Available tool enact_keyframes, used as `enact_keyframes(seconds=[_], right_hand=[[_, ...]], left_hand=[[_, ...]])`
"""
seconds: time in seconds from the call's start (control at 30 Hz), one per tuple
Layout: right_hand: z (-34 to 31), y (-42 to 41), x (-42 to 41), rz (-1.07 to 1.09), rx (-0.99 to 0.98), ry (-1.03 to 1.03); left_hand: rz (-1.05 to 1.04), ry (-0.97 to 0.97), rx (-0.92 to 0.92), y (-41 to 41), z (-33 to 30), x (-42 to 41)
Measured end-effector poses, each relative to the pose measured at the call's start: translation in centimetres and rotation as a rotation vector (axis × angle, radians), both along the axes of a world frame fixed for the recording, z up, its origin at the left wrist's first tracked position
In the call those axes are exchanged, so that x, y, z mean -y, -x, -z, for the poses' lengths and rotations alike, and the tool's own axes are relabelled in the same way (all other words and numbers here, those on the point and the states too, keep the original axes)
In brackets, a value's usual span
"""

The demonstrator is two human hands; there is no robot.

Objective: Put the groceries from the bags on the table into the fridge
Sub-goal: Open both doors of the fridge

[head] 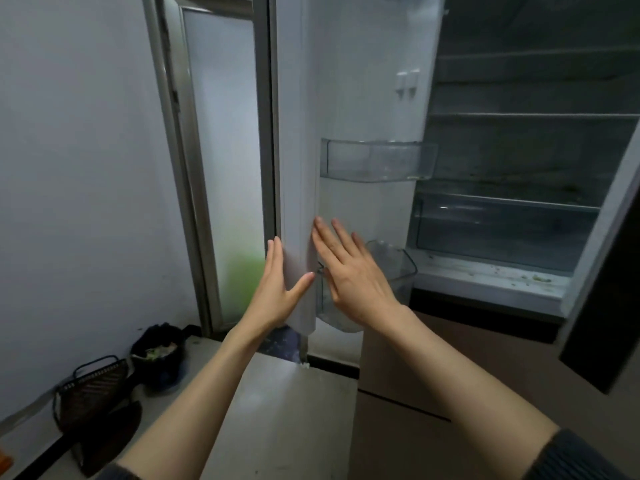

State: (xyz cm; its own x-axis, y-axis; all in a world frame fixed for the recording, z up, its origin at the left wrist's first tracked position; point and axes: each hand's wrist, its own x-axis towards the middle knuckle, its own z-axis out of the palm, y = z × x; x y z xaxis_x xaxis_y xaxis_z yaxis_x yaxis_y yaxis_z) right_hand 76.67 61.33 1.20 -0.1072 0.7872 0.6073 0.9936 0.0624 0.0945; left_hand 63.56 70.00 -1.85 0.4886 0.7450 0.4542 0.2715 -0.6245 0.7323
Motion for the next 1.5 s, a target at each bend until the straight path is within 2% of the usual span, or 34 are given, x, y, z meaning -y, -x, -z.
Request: enact_keyframes(seconds=[0.13, 0.3, 0.53, 0.63, 0.8, 0.97, 1.17, 1.4, 1.5], right_hand=[[-0.8, 0.5, -2.3, 0.052, 0.085, 0.086], [-1.2, 1.1, -3.9, 0.055, 0.083, 0.122], [-0.8, 0.8, -1.9, 0.021, 0.001, 0.022], [-0.4, -0.8, 1.1, 0.022, -0.039, -0.13], [-0.3, -6.4, 8.2, 0.237, -0.034, -0.277], [-1.6, -12.8, 17.1, 0.539, -0.031, -0.335], [-3.2, -19.0, 25.7, 0.747, -0.083, -0.252], [-4.5, -23.3, 26.6, 0.767, -0.448, -0.263], [-4.4, -24.2, 26.0, 0.751, -0.523, -0.301]], left_hand=[[0.058, 0.053, 0.049, 0.9, 0.0, -2.9], [-0.007, 0.003, 0.084, 1.2, 0.2, -4.6], [-0.112, -0.013, 0.224, 0.2, 1.0, -2.4], [-0.224, -0.169, 0.303, 0.1, 0.6, -0.2], [-0.165, -0.489, 0.39, -2.6, -0.9, 5.3], [0.043, -0.541, 0.224, -9.2, -2.2, 11.3], [0.222, -0.455, 0.014, -19.1, -2.7, 18.2], [0.473, -0.214, -0.055, -27.5, -4.3, 22.2], [0.558, -0.09, -0.045, -30.0, -5.4, 22.0]])
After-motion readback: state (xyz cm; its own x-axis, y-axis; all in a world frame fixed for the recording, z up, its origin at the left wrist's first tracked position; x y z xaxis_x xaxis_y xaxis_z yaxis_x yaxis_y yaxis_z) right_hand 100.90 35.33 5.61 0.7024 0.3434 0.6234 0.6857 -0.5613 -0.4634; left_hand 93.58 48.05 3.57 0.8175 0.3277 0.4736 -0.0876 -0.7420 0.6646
